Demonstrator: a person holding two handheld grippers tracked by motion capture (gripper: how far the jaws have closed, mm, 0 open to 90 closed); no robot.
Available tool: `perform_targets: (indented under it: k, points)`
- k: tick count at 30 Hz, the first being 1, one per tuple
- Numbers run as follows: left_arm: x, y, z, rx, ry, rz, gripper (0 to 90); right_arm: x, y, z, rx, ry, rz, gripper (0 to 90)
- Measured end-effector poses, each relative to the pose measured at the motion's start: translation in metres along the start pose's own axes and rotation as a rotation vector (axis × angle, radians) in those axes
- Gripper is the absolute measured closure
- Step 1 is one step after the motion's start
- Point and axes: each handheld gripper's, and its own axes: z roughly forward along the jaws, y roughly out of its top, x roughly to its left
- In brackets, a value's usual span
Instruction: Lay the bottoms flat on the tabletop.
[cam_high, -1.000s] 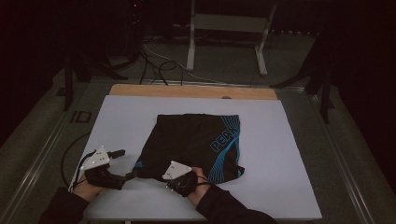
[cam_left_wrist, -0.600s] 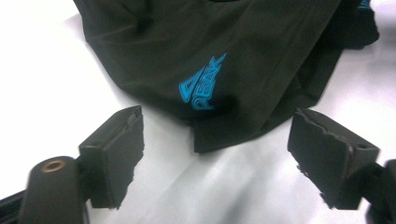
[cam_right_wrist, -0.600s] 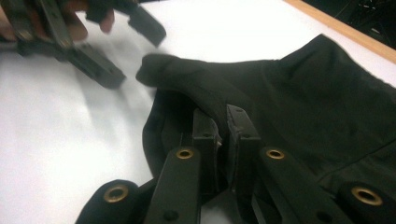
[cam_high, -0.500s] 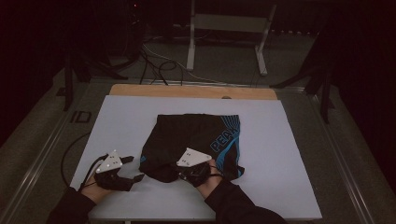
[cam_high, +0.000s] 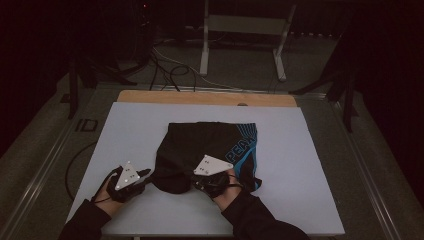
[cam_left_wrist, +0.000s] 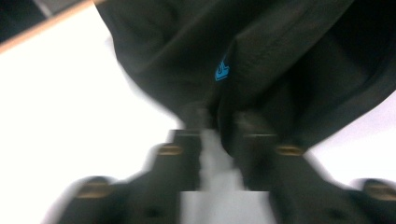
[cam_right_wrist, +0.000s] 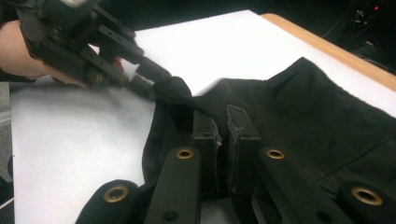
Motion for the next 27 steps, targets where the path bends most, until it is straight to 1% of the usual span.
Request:
perform_targets:
  k: [1, 2, 3, 4, 5, 6, 9, 11, 12, 15, 16, 17, 18, 19, 20, 21, 22, 24, 25, 27]
  points:
    - [0.000, 0.003, -0.004, -0.015, -0.007, -0.002, 87.5, -0.001, 0.001, -0.002, -0.001, -0.001, -0.001, 84.2]
    - [-0.001, 0.006, -0.008, -0.030, -0.022, -0.006, 88.0, -0.001, 0.001, -0.005, -0.005, -0.005, 0.010, 84.2]
    - [-0.002, 0.009, -0.012, -0.043, -0.016, 0.004, 88.6, -0.002, 0.001, -0.008, -0.012, -0.001, 0.008, 84.2]
    - [-0.003, 0.012, -0.016, -0.050, -0.023, 0.010, 89.1, -0.003, 0.002, -0.011, -0.019, -0.002, 0.015, 84.1]
    - [-0.004, 0.015, -0.020, -0.059, -0.037, 0.005, 89.3, -0.003, 0.002, -0.015, -0.023, -0.006, 0.009, 84.2]
    - [-0.005, 0.018, -0.024, -0.068, -0.045, 0.003, 89.4, -0.004, 0.002, -0.018, -0.025, -0.007, 0.014, 84.1]
    - [-0.010, 0.024, -0.037, -0.082, -0.068, 0.000, 89.5, -0.005, -0.001, -0.027, -0.020, -0.003, 0.018, 83.8]
    - [-0.016, 0.025, -0.043, -0.087, -0.076, 0.015, 89.4, -0.004, -0.006, -0.032, -0.010, 0.011, 0.027, 83.7]
    - [-0.018, 0.024, -0.044, -0.087, -0.087, 0.014, 89.3, -0.003, -0.009, -0.034, -0.001, 0.015, 0.018, 83.7]
    - [-0.023, 0.015, -0.043, -0.055, -0.119, 0.027, 89.2, 0.002, -0.022, -0.038, 0.024, 0.035, 0.017, 83.6]
    - [-0.024, 0.012, -0.041, -0.040, -0.132, 0.023, 89.2, 0.005, -0.027, -0.038, 0.034, 0.030, 0.017, 83.6]
    - [-0.023, 0.008, -0.039, -0.028, -0.151, 0.013, 89.2, 0.006, -0.032, -0.038, 0.044, 0.038, 0.019, 83.6]
    - [-0.024, 0.005, -0.037, -0.010, -0.164, 0.011, 89.1, 0.008, -0.037, -0.036, 0.051, 0.048, 0.029, 83.6]
    - [-0.024, 0.003, -0.036, 0.000, -0.162, 0.024, 89.1, 0.009, -0.041, -0.035, 0.067, 0.061, 0.033, 83.7]
    - [-0.024, 0.001, -0.036, 0.011, -0.173, 0.022, 89.1, 0.012, -0.046, -0.032, 0.085, 0.069, 0.039, 83.7]
    - [-0.024, 0.001, -0.036, 0.011, -0.173, 0.022, 89.1, 0.012, -0.046, -0.032, 0.085, 0.069, 0.039, 83.7]
    - [-0.023, -0.002, -0.036, 0.024, -0.184, 0.020, 89.1, 0.016, -0.054, -0.029, 0.115, 0.083, 0.025, 83.6]
    - [-0.024, -0.006, -0.034, 0.048, -0.210, 0.016, 89.0, 0.018, -0.062, -0.027, 0.145, 0.086, 0.014, 83.6]
    - [-0.026, -0.008, -0.032, 0.064, -0.219, 0.023, 89.0, 0.019, -0.065, -0.026, 0.150, 0.088, 0.024, 83.6]
    - [-0.029, -0.010, -0.027, 0.100, -0.225, 0.054, 88.9, 0.019, -0.069, -0.026, 0.177, 0.096, 0.018, 83.6]
